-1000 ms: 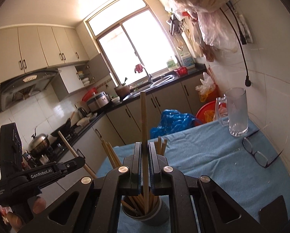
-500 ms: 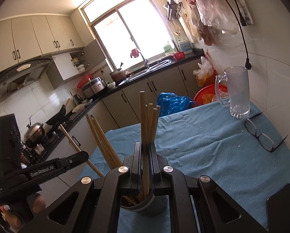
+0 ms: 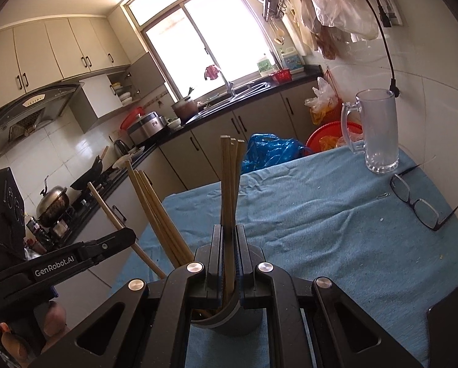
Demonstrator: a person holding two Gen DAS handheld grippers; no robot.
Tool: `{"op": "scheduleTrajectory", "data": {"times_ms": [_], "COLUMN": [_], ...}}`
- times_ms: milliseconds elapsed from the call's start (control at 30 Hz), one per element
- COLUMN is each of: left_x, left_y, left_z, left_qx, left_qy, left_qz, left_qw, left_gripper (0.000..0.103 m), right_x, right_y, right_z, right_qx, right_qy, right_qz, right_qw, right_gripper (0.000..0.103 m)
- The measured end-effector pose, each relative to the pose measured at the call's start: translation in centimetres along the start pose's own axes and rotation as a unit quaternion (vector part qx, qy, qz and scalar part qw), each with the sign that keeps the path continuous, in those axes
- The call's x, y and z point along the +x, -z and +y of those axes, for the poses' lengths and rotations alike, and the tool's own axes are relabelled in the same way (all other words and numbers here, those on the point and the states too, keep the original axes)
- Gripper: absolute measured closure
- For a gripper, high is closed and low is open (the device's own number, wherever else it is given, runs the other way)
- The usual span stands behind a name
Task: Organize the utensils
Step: 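Lower the left tool's chopstick into the cup while the right tool lowers its own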
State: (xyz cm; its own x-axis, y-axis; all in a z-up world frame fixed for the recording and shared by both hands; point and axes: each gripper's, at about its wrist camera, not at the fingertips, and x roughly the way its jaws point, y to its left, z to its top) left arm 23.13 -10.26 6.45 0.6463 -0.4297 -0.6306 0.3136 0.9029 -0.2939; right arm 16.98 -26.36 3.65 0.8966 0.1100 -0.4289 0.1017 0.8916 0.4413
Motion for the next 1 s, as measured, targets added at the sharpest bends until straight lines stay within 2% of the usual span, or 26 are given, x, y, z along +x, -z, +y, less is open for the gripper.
{"op": "scheduleTrajectory", "data": {"times_ms": [367, 1000], "left_x": [0.1, -0.6], "left_y": [0.3, 0.5], "left_z": [0.0, 0.4], "left_qx": [0.002, 0.004], "left_qy": [-0.004, -0.015], "left_qz": [-0.001, -0.009], "left_qw": [1.0000, 0.9998], "left_gripper": [0.096, 0.095], "right_x": [0.3, -1.7], "right_y": [0.0, -0.2], "right_z": [-0.5, -0.1], "right_qx": [0.003, 0.000], "right_qy": [-0.005, -0.007], "right_qz": [0.012, -0.004], "right_qw": [1.000, 1.000], "right_gripper": [0.095, 0.095]}}
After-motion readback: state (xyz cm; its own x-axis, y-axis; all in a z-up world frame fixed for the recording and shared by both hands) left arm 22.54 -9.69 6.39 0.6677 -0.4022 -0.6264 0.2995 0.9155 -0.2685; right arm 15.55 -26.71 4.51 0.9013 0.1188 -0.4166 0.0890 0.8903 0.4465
